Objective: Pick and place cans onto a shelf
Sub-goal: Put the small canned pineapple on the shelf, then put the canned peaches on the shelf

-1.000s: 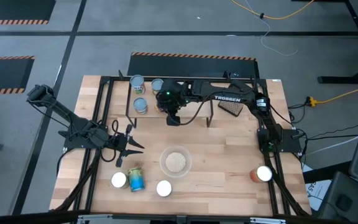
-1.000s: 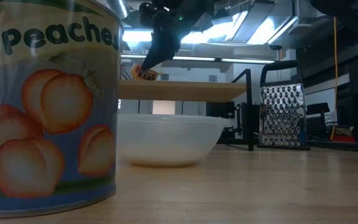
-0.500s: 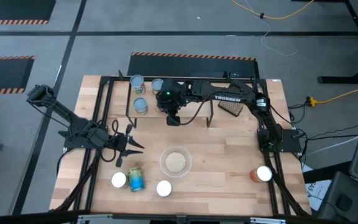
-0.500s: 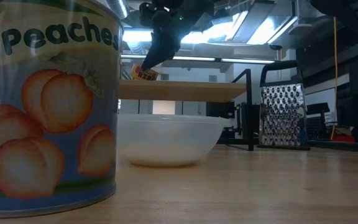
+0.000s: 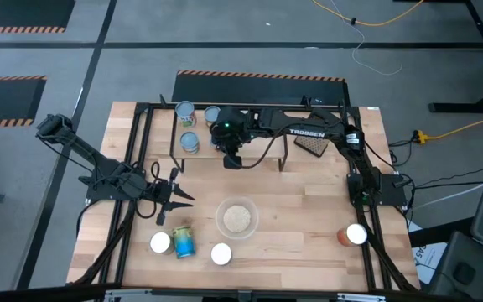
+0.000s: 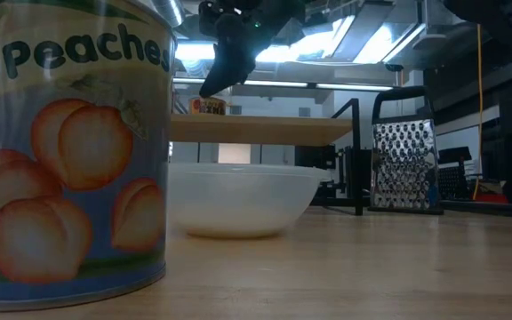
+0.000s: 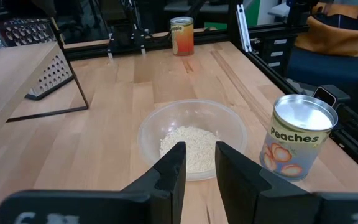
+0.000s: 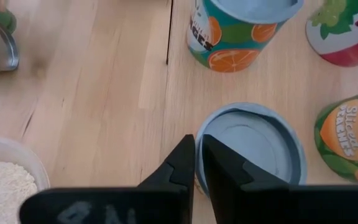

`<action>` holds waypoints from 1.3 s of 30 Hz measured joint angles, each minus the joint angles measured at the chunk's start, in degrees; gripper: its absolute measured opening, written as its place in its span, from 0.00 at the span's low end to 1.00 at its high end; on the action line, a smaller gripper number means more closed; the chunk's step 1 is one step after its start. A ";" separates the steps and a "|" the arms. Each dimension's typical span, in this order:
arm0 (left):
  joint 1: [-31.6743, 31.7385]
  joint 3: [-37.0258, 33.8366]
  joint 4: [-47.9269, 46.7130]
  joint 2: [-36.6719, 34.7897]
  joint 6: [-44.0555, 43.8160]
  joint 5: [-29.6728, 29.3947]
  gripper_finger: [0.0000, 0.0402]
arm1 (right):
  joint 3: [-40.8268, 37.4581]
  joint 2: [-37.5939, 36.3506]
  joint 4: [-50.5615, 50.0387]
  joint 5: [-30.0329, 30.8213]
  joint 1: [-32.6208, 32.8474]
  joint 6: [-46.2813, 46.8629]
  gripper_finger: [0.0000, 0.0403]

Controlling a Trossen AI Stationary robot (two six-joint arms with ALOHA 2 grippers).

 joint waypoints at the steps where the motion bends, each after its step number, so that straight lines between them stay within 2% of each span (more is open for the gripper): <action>1: 0.00 0.00 0.02 0.00 0.00 0.00 0.20 | 0.00 0.00 0.24 0.02 0.00 0.00 0.09; 8: 0.02 0.00 0.02 0.00 0.00 0.02 0.20 | 1.47 -0.59 -1.21 0.02 0.03 0.01 0.09; 14: 0.01 0.00 0.00 0.00 -0.03 0.44 0.20 | 8.88 -0.85 -6.85 0.02 1.00 0.00 0.09; 21: 0.01 0.00 0.01 0.00 -0.34 0.44 0.20 | 17.22 -0.87 -18.62 0.00 4.03 0.00 0.09; 27: 0.02 0.00 0.03 0.00 -1.08 0.44 0.20 | 16.00 -2.59 -24.57 0.00 8.19 0.22 0.09; 35: 0.02 0.00 0.56 0.00 -8.39 0.42 0.20 | 15.95 -2.91 -28.09 -0.15 13.84 0.55 0.09; 39: 0.01 0.00 0.68 0.00 -9.61 0.42 0.20 | 15.93 -2.91 -29.21 -3.50 15.57 0.45 0.09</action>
